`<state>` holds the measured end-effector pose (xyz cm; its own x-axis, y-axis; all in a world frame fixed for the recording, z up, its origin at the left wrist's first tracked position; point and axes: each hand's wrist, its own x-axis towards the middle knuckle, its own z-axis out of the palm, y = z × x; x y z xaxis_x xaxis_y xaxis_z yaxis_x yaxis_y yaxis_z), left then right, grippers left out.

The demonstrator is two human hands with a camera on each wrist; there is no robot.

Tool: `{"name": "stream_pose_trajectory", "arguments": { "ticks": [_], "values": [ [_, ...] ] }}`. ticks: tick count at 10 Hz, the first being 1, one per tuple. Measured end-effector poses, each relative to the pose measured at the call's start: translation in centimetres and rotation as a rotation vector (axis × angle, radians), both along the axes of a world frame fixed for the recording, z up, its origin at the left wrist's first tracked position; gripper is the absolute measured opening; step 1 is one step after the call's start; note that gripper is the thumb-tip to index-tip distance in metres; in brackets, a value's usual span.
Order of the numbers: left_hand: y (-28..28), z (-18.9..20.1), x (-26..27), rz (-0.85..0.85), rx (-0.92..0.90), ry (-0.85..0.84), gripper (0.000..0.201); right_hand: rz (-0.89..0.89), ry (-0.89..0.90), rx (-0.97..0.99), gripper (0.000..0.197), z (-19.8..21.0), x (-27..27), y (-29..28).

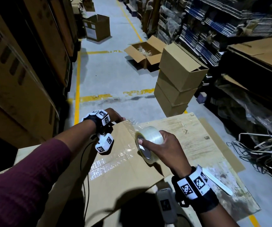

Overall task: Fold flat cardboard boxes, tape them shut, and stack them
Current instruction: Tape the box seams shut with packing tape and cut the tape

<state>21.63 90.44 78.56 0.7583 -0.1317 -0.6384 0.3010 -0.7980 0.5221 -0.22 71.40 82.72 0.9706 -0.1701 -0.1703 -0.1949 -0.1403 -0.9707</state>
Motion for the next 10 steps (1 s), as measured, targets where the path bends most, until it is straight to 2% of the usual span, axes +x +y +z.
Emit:
{"name": "stream_pose_trajectory", "arguments": {
  "ticks": [1, 2, 3, 4, 5, 6, 7, 8, 9, 10],
  "values": [
    [-0.3, 0.0, -0.1, -0.115, 0.117, -0.003, 0.04, 0.001, -0.003, -0.01, 0.037, 0.0, 0.1, -0.1],
    [-0.7, -1.7, 0.3, -0.054, 0.225, -0.11, 0.027, 0.01, -0.005, -0.058, 0.036, -0.4, 0.4, -0.3],
    [-0.6, -2.9, 0.9, -0.151, 0.319, -0.11, 0.043, 0.011, -0.012, -0.081, 0.036, -0.5, 0.4, -0.4],
    [-0.7, 0.5, -1.5, -0.043, 0.257, -0.13, 0.036, 0.011, -0.006, -0.076, 0.038, -0.7, 0.3, -0.4],
    [-0.7, -0.2, -1.0, -0.099, 0.211, -0.189, 0.012, -0.008, 0.001, -0.072, 0.048, -0.6, 0.2, -0.7],
    [-0.5, 0.5, -1.4, -0.085, -0.029, -0.172, 0.028, 0.006, 0.015, -0.081, 0.05, -0.7, 0.3, -1.0],
    [0.1, -0.1, -2.6, -0.013, -0.114, -0.178, 0.036, 0.04, 0.031, -0.007, 0.051, -0.4, 0.0, -1.1],
    [0.2, -1.0, -3.3, 0.057, -0.119, -0.224, 0.046, 0.062, 0.068, 0.061, 0.064, -0.3, 0.0, -1.4],
    [-0.5, -0.9, -3.3, 0.073, -0.103, -0.234, 0.047, 0.078, 0.091, -0.01, 0.084, -0.6, -0.6, -2.4],
    [-0.9, -0.3, -3.5, 0.055, -0.072, -0.249, 0.049, 0.066, 0.118, -0.066, 0.081, -0.6, -2.5, -4.0]
  ]
}}
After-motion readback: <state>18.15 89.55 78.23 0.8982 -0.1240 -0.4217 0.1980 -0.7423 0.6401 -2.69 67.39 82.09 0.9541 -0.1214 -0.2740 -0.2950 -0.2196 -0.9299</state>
